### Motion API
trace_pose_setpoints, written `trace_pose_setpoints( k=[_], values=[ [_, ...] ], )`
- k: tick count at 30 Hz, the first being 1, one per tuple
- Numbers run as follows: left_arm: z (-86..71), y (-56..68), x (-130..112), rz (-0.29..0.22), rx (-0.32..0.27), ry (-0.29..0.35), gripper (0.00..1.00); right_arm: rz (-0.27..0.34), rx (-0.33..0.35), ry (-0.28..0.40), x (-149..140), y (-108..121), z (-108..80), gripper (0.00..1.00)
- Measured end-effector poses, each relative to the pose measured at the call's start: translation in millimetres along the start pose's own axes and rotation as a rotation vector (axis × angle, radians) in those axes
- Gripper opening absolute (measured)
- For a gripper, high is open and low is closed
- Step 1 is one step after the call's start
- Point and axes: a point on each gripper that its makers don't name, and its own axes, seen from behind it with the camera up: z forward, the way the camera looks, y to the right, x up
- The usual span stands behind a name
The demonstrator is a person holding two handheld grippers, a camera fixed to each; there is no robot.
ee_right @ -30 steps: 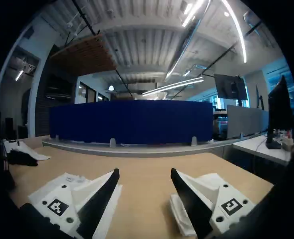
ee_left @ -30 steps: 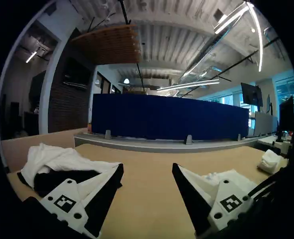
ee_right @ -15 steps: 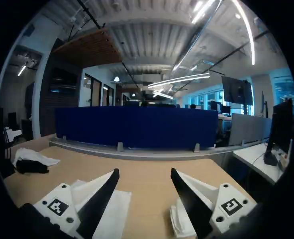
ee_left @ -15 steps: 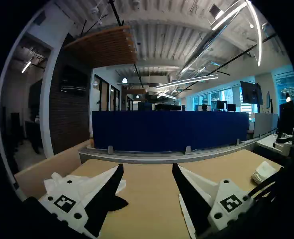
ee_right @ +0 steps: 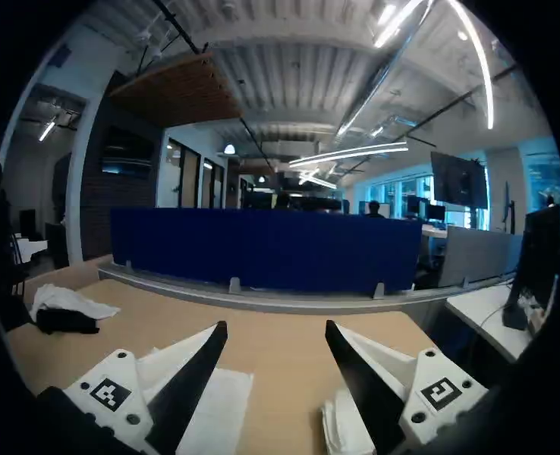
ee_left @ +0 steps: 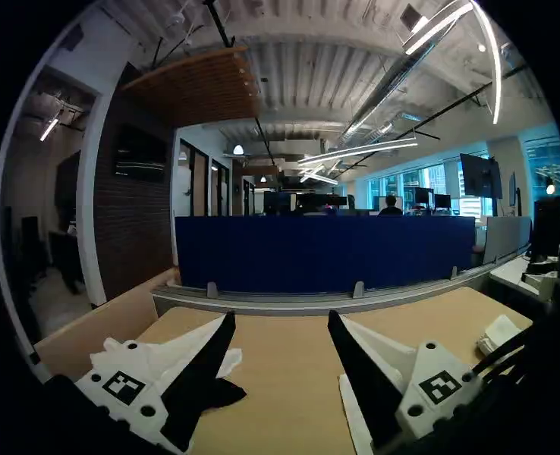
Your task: Fold towel
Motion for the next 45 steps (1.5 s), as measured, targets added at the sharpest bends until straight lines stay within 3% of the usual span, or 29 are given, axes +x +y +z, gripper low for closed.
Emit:
trace_pose_setpoints(
  k=[6,12,24,34,45],
  values=[
    [-3.3,8.9,-16.9,0.019,-0.042,-0.066,0.90,-0.019,0.022,-0.049,-11.1,-3.7,-2.9,1.00],
    [-8.1,23.3,-34.2,0.042,-0.109,-0.144,0.90,-0.046,0.079,-0.138,-32.5,-15.8,-8.5,1.00],
    [-22.6,67.4,-83.5,0.136,-0.317,-0.325,0.90,-0.097,0.241,-0.351,-84.7,-44.5,-32.2,1.00],
    [-24.4,87.9,-117.1,0.154,-0.382,-0.394,0.90,-0.130,0.290,-0.425,-115.9,-57.6,-39.7,1.00],
    [-33.3,108.2,-188.8,0.211,-0.453,-0.511,0.90,-0.156,0.341,-0.519,-172.7,-72.7,-42.4,1.00]
  ],
)
